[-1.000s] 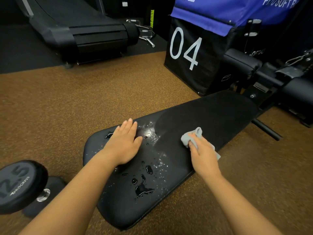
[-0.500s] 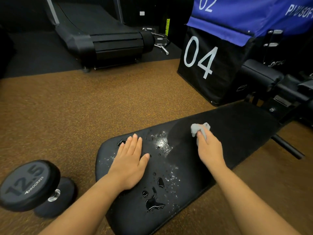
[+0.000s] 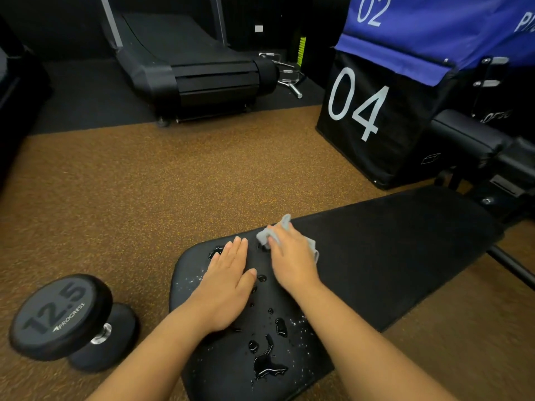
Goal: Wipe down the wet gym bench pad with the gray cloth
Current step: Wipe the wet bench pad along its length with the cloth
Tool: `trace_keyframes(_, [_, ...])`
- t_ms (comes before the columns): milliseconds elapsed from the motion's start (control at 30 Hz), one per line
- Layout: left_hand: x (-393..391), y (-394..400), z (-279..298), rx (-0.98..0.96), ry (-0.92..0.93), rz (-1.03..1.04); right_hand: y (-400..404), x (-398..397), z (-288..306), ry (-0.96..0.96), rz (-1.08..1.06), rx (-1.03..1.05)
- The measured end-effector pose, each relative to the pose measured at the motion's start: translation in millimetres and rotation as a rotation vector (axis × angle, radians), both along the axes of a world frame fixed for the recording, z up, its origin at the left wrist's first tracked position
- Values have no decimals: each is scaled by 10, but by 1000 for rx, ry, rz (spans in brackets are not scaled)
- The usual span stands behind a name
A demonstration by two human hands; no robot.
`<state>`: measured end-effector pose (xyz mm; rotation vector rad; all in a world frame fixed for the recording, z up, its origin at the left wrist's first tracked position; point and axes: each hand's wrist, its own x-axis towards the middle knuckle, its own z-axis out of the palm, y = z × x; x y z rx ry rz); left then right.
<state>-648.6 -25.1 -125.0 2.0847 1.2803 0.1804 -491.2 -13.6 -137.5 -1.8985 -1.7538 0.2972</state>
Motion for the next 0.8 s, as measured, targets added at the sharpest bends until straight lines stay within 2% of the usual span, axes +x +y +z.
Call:
trace_keyframes(67, [-11,28,44,-32,-86,29,-36,-69,15,152,46,-137])
trace_keyframes(133, [16,52,84,-31,-133,47,-76,-7,97,451,74,-294])
trace_keyframes(200, [105,75,126,33,-150,50,-147,161,207,726,90,-255])
trace_keyframes(233, [178,89,149,88,-152,41,-207,282,264,765,71,-181])
trace_keyframes(267, [269,103,173,147,-151,20,-280,419,296,739,31,-111])
trace_keyframes(333, [478,115,206,230,-122,-38,-478,703,277,523,-102,-37])
trace_keyframes(400, [676,102,182,230,-38,-87,-686,951,153,252,-248,-54])
trace_keyframes(467, [825,97,101,202,72,-106,-822,1066,8,95,-333,-123])
trace_keyframes(633, [1069,173,-67,262,253,-130,-816,1060,-90,-46,-259,-138])
trace_keyframes(800, [1142,218,-116,341,321,-143,-842,1042,-107,-75,-267,-128])
